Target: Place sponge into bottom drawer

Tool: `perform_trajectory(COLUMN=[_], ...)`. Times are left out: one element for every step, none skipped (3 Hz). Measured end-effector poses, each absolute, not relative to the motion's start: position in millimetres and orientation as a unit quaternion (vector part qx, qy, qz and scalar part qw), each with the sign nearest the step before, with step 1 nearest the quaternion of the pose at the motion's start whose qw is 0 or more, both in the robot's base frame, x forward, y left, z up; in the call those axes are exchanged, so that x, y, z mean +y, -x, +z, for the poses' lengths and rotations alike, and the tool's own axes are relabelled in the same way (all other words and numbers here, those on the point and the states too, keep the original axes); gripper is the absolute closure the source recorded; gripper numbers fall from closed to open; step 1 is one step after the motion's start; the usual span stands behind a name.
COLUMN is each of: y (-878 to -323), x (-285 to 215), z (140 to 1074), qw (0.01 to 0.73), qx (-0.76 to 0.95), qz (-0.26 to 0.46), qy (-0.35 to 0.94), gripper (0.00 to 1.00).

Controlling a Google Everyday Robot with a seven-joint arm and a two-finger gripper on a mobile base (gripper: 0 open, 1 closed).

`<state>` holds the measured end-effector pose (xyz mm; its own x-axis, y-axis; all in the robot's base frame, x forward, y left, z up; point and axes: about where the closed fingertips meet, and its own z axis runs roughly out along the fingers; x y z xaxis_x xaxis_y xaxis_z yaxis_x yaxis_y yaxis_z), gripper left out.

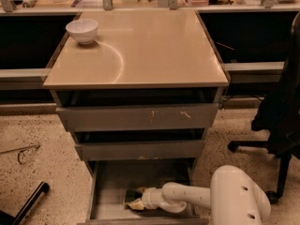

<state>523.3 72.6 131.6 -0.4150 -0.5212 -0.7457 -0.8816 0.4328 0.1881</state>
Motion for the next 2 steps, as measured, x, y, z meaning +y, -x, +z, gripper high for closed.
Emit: perform_trajectory(y=[-523.2, -523.2], x=[72.7, 72.7], z=[131.5, 131.5], qw=[0.308, 0.308], qx=[0.788, 0.788], qz=[0.293, 0.293], qy=[0.445, 0.445], gripper=[0.0, 0.0])
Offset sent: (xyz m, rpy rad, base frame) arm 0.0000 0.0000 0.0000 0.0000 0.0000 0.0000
